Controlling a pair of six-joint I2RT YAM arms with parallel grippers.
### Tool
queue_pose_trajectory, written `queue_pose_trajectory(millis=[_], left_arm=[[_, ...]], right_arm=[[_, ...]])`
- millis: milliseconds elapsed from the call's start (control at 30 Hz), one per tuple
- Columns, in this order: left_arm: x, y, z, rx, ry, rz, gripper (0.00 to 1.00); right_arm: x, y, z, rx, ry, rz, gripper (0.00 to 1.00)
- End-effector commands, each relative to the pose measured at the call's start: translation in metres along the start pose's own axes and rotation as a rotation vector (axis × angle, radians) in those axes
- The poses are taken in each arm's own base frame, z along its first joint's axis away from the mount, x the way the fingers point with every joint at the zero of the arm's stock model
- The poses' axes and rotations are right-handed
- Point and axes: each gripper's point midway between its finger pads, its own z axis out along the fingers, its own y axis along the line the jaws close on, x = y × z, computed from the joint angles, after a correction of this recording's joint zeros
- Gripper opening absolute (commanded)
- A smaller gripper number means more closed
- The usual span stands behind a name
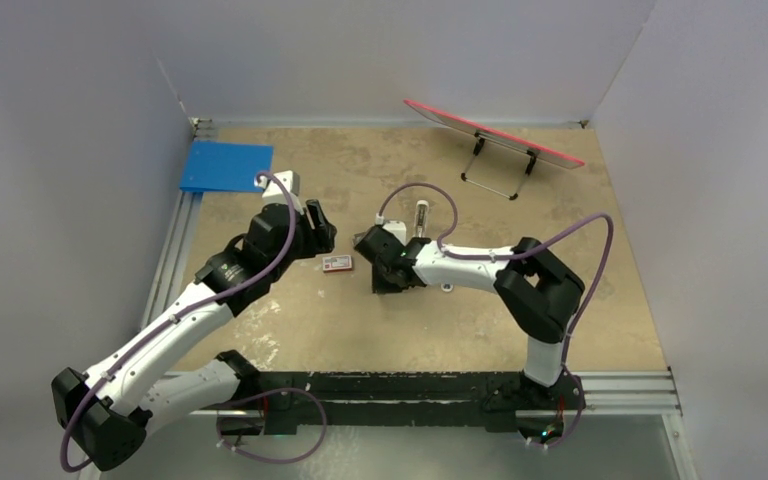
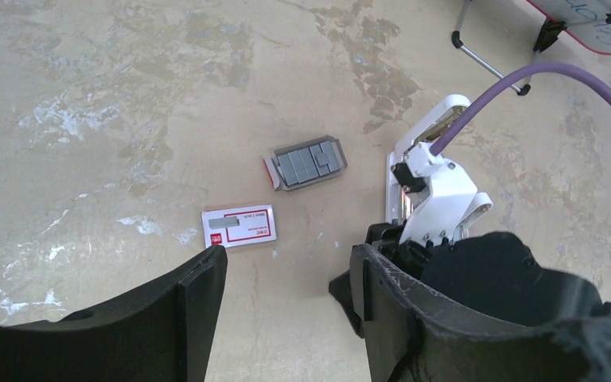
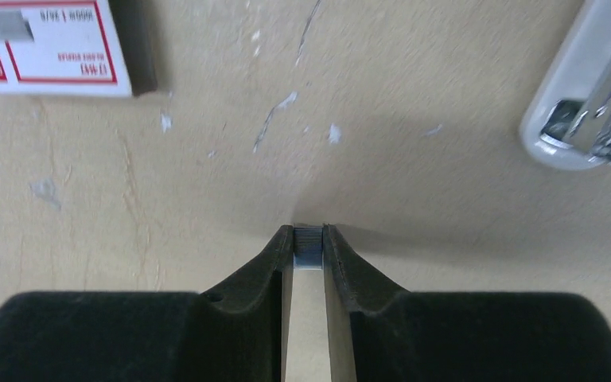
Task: Load the staples into the stapler
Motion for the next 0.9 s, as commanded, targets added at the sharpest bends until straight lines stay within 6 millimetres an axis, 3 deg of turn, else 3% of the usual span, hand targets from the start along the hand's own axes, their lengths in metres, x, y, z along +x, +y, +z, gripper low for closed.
queue_pose_trajectory(millis=[0,267,533,733,867], left_arm=[[-0.009,-0.006,0.0,0.025,-0.03,-0.033,0.58],[-0.011,-0.004,0.0,0.019,-0.036,-0.039,0.58],[-0.013,-0.001,0.0,0.012,-0.043,-0.039,0.58],[-0.016,0.002,-0.002,0.006,-0.049,-0.047,0.58],[-0.018,0.001,-0.006,0.019,-0.061,-0.051,0.59]], right_arm=[[0.007,0.0,-0.009,0.028,0.023,0.013,0.23],[0.005,-0.004,-0.01,0.077,0.036,0.014,0.45],[0.007,-0.003,-0.004,0.107,0.067,-0.013,0.39],[0.011,-0.01,-0.001,0.162,0.092,-0.015,0.28],[0.012,-0.012,-0.005,0.173,0.108,-0.02,0.27]])
